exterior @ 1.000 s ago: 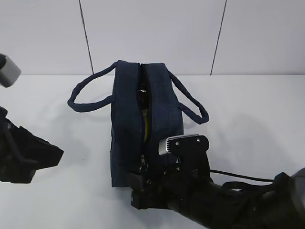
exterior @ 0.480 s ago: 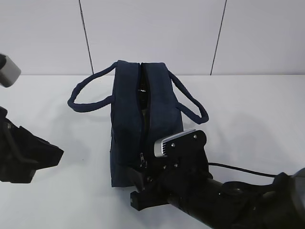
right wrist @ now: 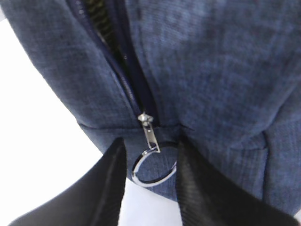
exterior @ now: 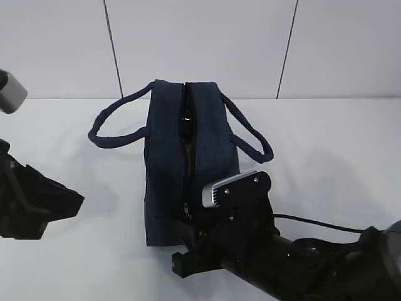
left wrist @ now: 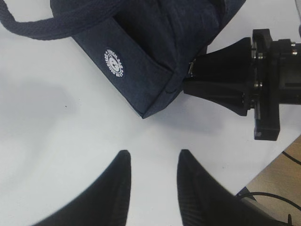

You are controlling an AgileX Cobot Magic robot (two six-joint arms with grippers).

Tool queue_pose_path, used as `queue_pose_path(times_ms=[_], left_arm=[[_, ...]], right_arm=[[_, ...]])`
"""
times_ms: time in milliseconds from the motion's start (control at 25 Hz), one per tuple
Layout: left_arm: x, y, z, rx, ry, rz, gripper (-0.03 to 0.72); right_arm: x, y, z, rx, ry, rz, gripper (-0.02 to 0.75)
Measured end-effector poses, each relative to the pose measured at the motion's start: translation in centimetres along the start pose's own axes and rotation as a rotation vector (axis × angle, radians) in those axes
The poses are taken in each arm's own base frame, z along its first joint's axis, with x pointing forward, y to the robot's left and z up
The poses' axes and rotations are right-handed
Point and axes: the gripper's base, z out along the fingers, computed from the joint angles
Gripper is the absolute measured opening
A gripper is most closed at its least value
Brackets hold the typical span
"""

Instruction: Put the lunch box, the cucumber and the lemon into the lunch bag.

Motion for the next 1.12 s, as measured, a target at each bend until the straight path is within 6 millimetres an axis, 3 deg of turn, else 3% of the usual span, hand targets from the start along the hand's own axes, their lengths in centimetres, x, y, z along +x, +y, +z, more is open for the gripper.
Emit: queue_pose_path(times_ms=[1120], left_arm=[[-0.10,0.05,0.00,-0.005,-0.011,0.009,0.240]], right_arm=[[0.54,-0.01,-0.02,0.001,0.059,-0.009,0.230]])
